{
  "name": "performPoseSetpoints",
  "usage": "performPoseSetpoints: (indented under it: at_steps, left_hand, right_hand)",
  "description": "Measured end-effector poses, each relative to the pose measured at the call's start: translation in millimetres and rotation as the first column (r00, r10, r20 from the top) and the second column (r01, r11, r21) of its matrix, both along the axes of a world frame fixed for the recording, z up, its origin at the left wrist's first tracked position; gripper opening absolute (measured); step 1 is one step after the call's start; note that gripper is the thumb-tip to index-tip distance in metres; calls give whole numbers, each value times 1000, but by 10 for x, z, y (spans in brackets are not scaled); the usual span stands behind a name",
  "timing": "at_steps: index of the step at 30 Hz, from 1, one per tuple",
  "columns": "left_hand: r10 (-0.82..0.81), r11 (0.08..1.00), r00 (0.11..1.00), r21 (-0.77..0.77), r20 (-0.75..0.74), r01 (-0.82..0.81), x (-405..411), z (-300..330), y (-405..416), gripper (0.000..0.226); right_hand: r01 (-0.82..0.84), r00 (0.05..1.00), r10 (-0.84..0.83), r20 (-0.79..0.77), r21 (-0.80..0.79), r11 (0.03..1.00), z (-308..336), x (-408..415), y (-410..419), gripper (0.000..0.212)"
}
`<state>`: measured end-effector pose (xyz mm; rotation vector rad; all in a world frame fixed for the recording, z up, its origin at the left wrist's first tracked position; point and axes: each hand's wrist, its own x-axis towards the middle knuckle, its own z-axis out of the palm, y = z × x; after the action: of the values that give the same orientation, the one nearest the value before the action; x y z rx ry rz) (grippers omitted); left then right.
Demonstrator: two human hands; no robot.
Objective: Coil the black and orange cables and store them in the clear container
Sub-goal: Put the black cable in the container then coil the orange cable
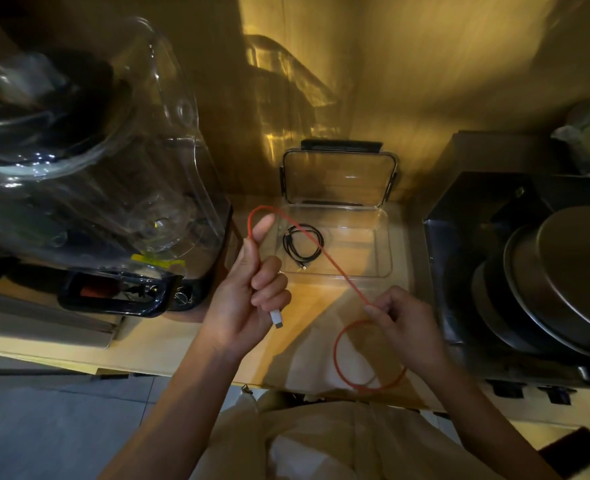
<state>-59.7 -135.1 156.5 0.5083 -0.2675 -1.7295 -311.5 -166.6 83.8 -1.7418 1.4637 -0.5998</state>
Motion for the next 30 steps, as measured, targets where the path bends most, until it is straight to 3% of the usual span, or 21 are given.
performPoseSetpoints:
  at_steps: [10,14,17,22,30]
  left_hand:
    - [32,999,981,1,190,-33,-45,-11,-21,44]
    - [12,1000,927,-22,375,-4,-105,11,-11,41]
    - [4,1000,828,-2,561,-3,-158,12,-25,39]
    - [-73,997,591,49,803,57,-200,7,-38,35]
    - [-265,950,200,219,943,225,-233,-132,56,32]
  right_hand:
    - [-251,967,251,-52,-6,968,52,203,109,21]
    - [-391,920,389,-55,-36,920,95,244,131,18]
    - [-492,870,488,-62,-66,868,166,302,134,18]
    - [-577,817,572,-76,-121,808,266,366,113,23]
    - [-562,827,547,-133,-151,813,326,362,110,19]
